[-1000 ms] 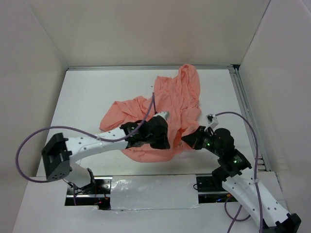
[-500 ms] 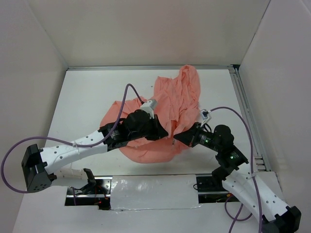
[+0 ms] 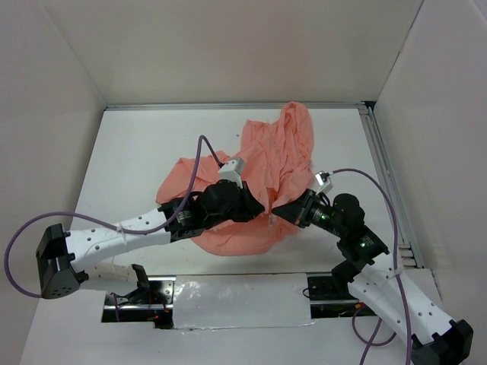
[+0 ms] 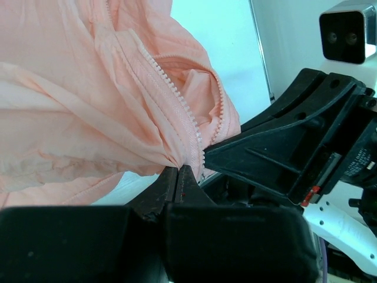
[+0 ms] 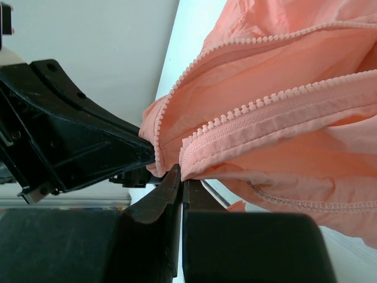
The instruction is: Zip up the jacket
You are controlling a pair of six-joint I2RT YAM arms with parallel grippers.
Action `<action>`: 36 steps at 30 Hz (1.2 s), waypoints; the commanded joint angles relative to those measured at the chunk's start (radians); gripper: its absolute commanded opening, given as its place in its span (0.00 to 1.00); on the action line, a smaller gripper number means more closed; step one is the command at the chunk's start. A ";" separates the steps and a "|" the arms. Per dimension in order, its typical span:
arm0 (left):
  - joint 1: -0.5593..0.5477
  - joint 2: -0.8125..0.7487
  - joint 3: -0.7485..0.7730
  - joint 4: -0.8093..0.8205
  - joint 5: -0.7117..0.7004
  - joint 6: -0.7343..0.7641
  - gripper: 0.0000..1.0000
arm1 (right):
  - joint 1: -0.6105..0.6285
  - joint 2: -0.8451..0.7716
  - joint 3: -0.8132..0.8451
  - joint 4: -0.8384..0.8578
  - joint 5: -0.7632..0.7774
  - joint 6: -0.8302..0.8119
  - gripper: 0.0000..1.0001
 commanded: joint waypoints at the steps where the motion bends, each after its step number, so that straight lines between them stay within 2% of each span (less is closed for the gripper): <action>1: -0.018 0.010 0.011 0.033 -0.088 -0.029 0.00 | 0.009 -0.009 0.046 -0.014 0.027 0.054 0.00; 7: -0.035 0.048 0.050 -0.002 -0.134 -0.042 0.00 | 0.011 0.014 0.076 -0.092 0.050 0.075 0.00; 20: -0.035 0.053 0.044 0.025 -0.120 -0.025 0.00 | 0.012 0.037 0.066 -0.115 0.080 0.085 0.00; 36: -0.036 0.076 0.056 0.021 -0.106 -0.036 0.00 | 0.026 0.063 0.056 -0.031 0.064 0.090 0.00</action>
